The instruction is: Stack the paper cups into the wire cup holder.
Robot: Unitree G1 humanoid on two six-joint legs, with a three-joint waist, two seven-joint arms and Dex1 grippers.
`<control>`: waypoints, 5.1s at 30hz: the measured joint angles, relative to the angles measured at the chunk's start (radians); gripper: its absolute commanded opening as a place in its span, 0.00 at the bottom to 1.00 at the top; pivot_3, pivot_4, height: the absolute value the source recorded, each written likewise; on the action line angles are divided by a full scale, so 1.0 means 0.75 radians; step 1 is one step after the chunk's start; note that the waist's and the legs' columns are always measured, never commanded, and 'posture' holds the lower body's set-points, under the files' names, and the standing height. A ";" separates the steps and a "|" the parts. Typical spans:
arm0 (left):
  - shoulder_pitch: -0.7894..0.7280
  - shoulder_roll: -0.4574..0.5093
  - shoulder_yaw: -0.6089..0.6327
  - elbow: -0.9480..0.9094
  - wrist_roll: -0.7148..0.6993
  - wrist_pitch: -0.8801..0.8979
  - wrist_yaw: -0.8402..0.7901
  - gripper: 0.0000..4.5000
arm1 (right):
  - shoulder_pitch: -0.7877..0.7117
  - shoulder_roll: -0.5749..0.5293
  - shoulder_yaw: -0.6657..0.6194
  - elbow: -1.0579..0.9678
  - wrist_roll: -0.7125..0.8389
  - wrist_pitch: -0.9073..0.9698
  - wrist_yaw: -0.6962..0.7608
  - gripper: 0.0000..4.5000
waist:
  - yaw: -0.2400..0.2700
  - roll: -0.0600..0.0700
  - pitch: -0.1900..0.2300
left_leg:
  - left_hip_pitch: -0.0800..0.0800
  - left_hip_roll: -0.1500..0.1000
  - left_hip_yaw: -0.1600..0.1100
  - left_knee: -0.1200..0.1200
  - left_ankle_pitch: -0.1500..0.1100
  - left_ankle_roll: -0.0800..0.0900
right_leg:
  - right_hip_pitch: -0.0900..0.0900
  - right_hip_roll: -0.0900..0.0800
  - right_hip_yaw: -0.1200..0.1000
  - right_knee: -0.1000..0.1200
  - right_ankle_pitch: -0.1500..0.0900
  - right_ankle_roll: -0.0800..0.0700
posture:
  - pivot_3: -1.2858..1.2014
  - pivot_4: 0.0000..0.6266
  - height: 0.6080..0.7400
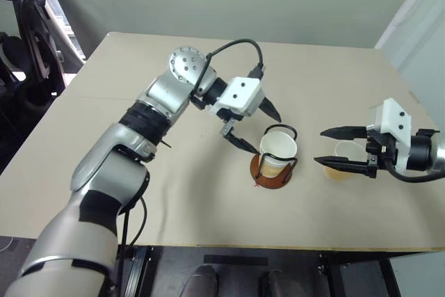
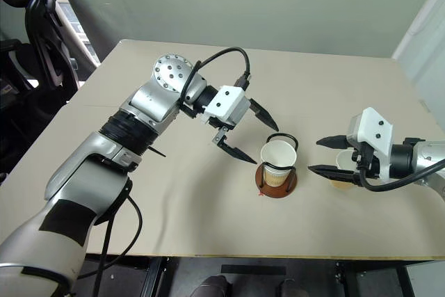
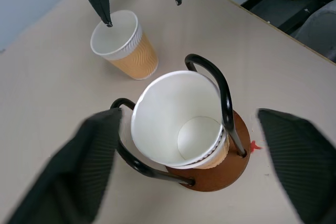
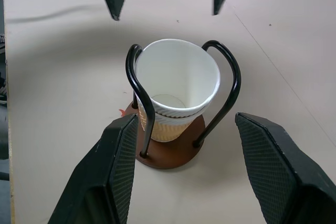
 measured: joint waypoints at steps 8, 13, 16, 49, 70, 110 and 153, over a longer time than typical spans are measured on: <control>0.016 -0.052 0.344 -0.181 -0.124 0.387 0.063 0.99 | -0.009 0.014 0.003 0.002 -0.015 0.022 -0.068 0.66 | 0.001 0.000 0.000 | 0.000 0.000 0.005 0.000 0.000 0.000 | 0.000 0.001 0.000 0.000 0.000 0.001 | 0.52 0.24 1.00; 0.179 0.049 0.497 -0.488 -0.243 0.721 0.138 0.99 | -0.017 0.018 0.005 0.011 -0.029 0.043 -0.105 0.66 | -0.001 0.000 0.000 | 0.002 0.001 0.004 0.000 0.000 0.000 | 0.000 0.001 0.001 0.001 0.000 0.001 | 0.52 0.24 1.00; 0.302 0.130 0.547 -0.658 -0.282 0.868 0.165 0.99 | 0.014 0.013 0.005 0.011 -0.030 0.069 -0.109 0.66 | -0.002 0.000 0.000 | 0.004 0.001 0.003 0.001 0.000 0.000 | 0.000 0.001 0.001 0.002 0.000 0.001 | 0.52 0.24 1.00; 0.709 0.397 0.757 -0.862 -0.200 0.879 0.262 0.99 | 0.010 -0.082 0.279 0.335 -0.494 -0.207 0.033 0.66 | -0.009 0.000 0.000 | 0.008 0.000 0.001 0.000 0.000 0.000 | 0.004 -0.001 0.002 0.002 0.000 0.001 | 0.52 0.24 1.00; 0.739 0.422 0.758 -0.887 -0.205 0.871 0.260 1.00 | -0.069 -0.033 0.369 0.451 -0.579 -0.175 0.094 0.01 | -0.010 0.000 0.000 | 0.008 0.000 0.001 -0.001 0.000 0.000 | 0.004 -0.001 0.002 0.002 0.000 0.000 | 0.52 0.24 1.00; 0.702 0.358 0.758 -0.843 -0.183 0.866 0.224 1.00 | -0.659 -0.052 0.278 -0.107 -0.144 0.259 0.107 0.01 | -0.014 0.001 0.000 | 0.007 0.000 0.000 -0.003 0.000 0.000 | 0.001 -0.001 0.002 -0.001 -0.001 -0.001 | 0.52 0.24 1.00; 0.679 0.345 0.758 -0.825 -0.164 0.860 0.223 1.00 | -0.580 -0.021 0.580 -0.169 -0.377 0.033 0.161 0.01 | -0.014 0.001 0.000 | 0.007 0.000 0.000 -0.004 0.000 0.000 | 0.002 -0.001 0.002 0.000 -0.001 -0.001 | 0.52 0.24 1.00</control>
